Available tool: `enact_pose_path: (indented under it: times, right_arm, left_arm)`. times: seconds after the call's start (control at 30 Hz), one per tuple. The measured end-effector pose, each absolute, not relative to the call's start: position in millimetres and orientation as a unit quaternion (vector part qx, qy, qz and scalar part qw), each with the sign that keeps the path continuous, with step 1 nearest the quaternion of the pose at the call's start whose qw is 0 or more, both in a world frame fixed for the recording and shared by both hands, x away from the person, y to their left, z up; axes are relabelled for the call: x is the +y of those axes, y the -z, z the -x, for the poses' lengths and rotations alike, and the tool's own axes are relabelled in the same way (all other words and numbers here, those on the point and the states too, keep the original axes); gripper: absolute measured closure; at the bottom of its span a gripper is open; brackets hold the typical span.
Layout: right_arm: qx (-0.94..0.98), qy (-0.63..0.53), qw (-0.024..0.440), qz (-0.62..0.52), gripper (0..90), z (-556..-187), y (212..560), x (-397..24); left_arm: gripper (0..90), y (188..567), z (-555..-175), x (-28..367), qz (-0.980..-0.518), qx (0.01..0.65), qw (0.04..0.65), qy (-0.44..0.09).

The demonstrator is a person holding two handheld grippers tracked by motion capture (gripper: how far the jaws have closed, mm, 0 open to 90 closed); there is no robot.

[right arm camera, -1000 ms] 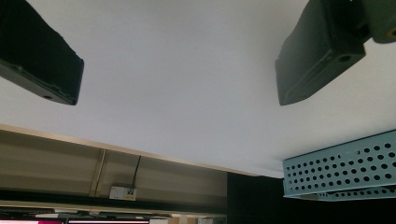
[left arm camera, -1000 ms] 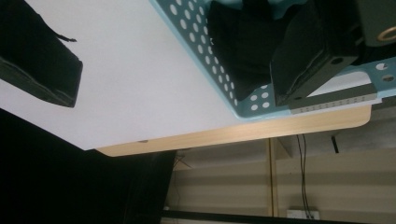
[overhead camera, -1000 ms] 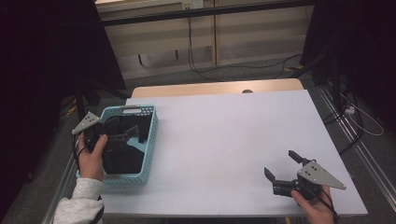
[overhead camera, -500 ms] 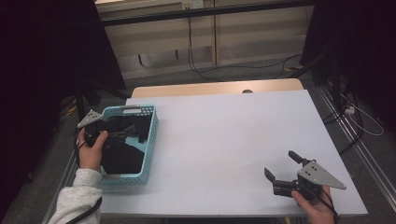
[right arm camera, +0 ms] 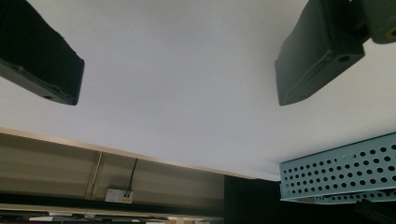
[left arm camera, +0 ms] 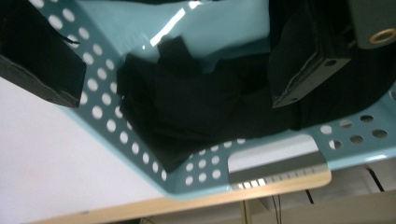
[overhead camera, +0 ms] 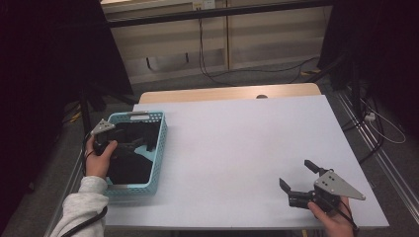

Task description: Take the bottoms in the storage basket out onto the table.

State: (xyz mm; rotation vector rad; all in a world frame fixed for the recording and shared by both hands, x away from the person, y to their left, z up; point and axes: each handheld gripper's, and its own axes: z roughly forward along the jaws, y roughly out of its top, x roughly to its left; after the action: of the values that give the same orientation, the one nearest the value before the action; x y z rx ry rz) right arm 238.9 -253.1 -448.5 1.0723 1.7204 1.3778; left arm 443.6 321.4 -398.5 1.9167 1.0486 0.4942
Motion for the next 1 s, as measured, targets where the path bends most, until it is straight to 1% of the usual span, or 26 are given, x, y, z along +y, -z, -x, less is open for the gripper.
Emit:
enact_pose_path:
  times: [0.3, 0.77, 0.83, 0.93, 1.0]
  right_arm:
    - [0.662, -0.528, 0.337, -0.411, 0.3, -239.5, 448.9, -252.2]
    - [0.666, -0.526, 0.335, -0.41, 0.5, -239.3, 449.4, -252.1]
    - [0.667, -0.526, 0.333, -0.409, 0.5, -239.6, 449.6, -252.0]
    - [0.668, -0.527, 0.332, -0.408, 0.6, -239.6, 449.6, -251.6]
    - [0.67, -0.525, 0.332, -0.407, 0.7, -239.9, 449.7, -251.1]
  left_arm:
    - [4.6, 413.5, -445.7, 328.7, -0.774, 0.435, 0.417, -0.194]
    - [5.4, 425.4, -448.3, 336.8, -0.798, 0.432, 0.38, -0.175]
    - [5.4, 427.3, -448.9, 338.0, -0.803, 0.428, 0.379, -0.167]
    - [5.6, 431.2, -449.6, 339.2, -0.817, 0.417, 0.372, -0.14]
    - [5.7, 435.4, -450.2, 338.0, -0.825, 0.419, 0.357, -0.125]
